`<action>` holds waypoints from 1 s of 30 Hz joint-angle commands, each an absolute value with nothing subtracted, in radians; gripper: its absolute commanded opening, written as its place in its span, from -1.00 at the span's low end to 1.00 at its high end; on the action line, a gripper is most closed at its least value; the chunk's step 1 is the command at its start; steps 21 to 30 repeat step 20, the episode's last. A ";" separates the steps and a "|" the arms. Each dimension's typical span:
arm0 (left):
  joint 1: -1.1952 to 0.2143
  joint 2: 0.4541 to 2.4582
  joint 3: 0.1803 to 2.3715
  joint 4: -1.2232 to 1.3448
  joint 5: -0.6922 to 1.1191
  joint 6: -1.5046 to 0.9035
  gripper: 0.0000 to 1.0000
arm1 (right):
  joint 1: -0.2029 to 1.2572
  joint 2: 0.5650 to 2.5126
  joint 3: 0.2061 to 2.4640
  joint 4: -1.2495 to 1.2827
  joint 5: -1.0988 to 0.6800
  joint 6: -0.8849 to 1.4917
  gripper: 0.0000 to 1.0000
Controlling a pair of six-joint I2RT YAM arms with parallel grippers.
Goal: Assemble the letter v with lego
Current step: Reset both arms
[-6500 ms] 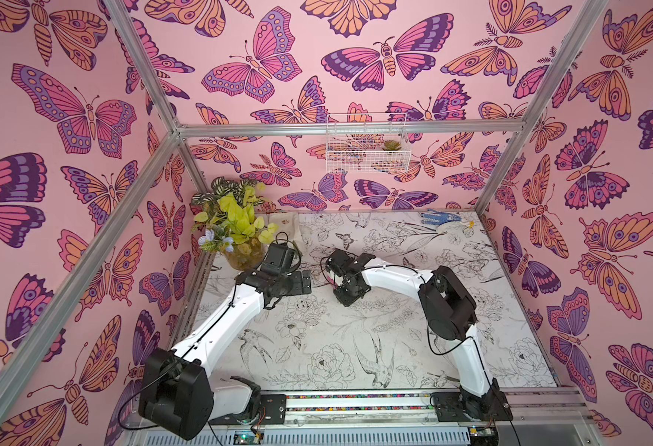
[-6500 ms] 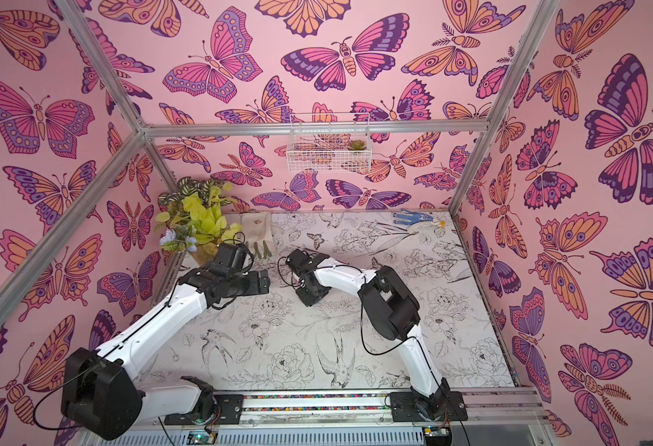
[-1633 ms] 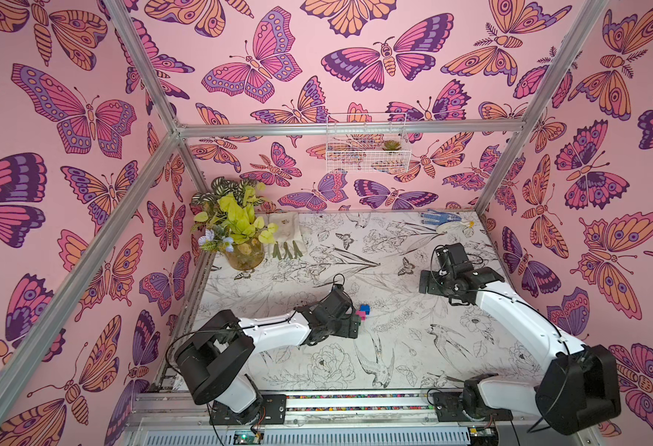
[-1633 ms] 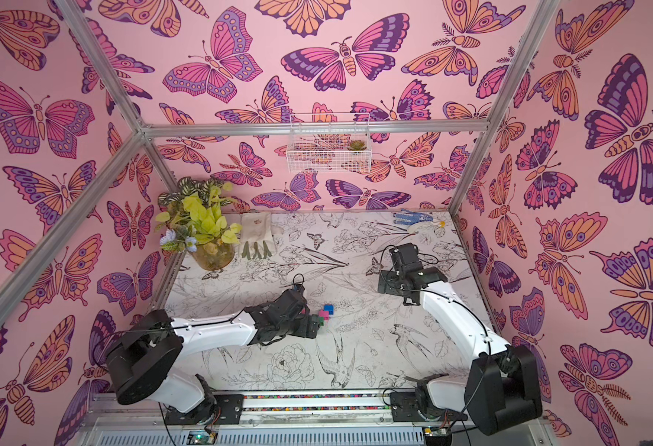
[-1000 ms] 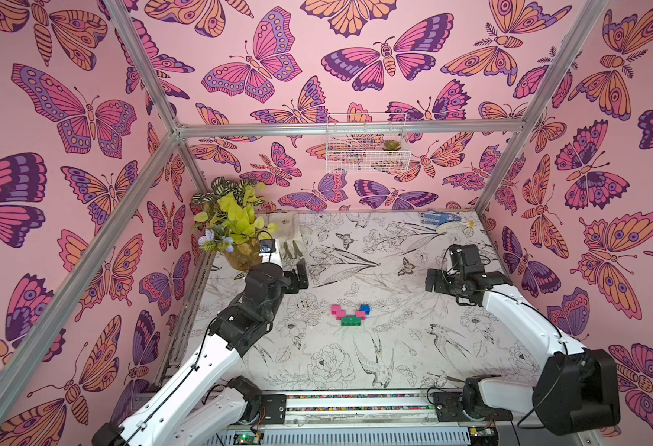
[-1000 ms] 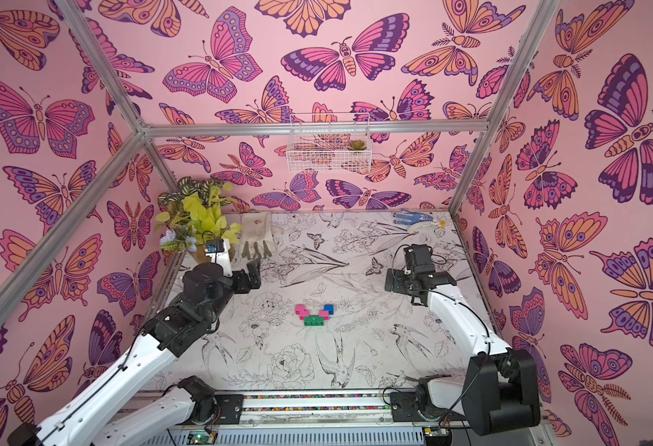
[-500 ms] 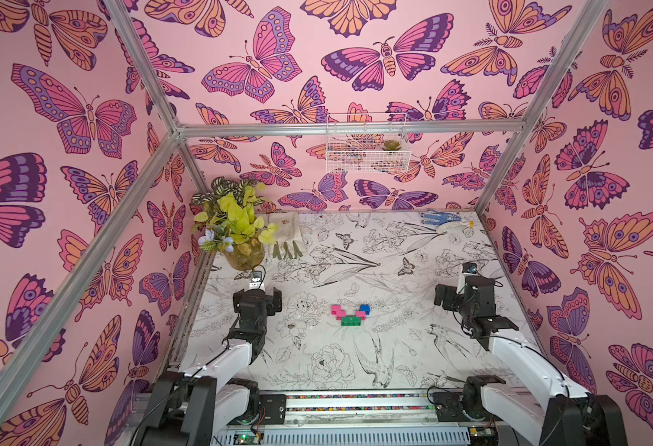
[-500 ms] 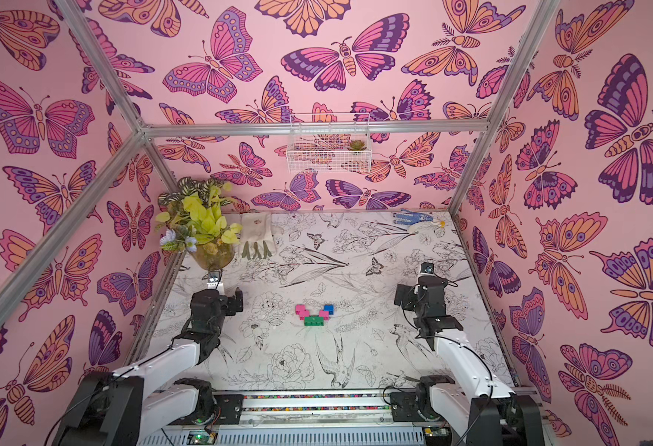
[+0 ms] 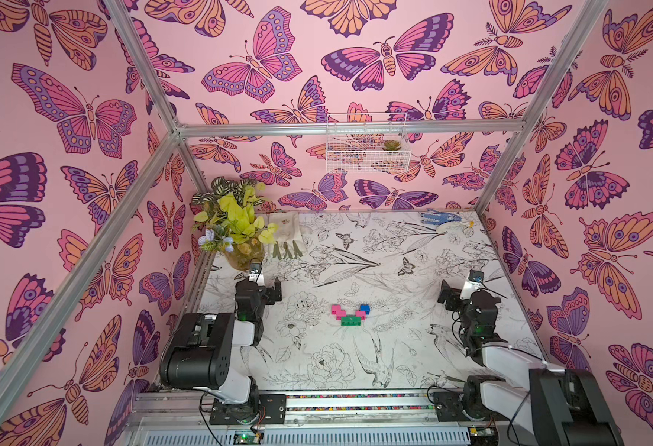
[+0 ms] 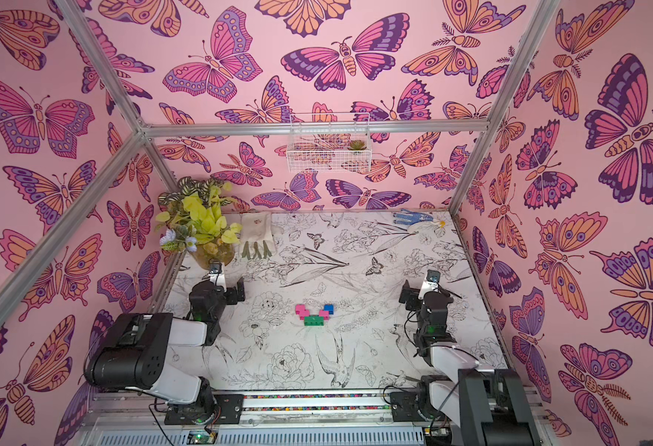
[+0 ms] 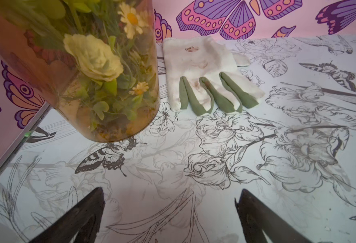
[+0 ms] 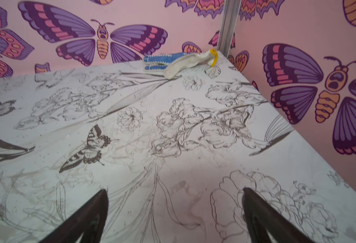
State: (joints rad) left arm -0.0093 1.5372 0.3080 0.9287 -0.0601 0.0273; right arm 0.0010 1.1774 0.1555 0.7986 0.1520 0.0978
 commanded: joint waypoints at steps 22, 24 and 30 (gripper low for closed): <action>-0.003 1.545 0.374 0.894 -0.095 -0.005 1.00 | -0.006 1.512 0.404 0.815 0.028 0.048 0.98; -0.003 1.545 0.374 0.894 -0.095 -0.005 1.00 | -0.006 1.512 0.404 0.815 0.028 0.048 0.98; -0.003 1.545 0.374 0.894 -0.095 -0.005 1.00 | -0.006 1.512 0.404 0.815 0.028 0.048 0.98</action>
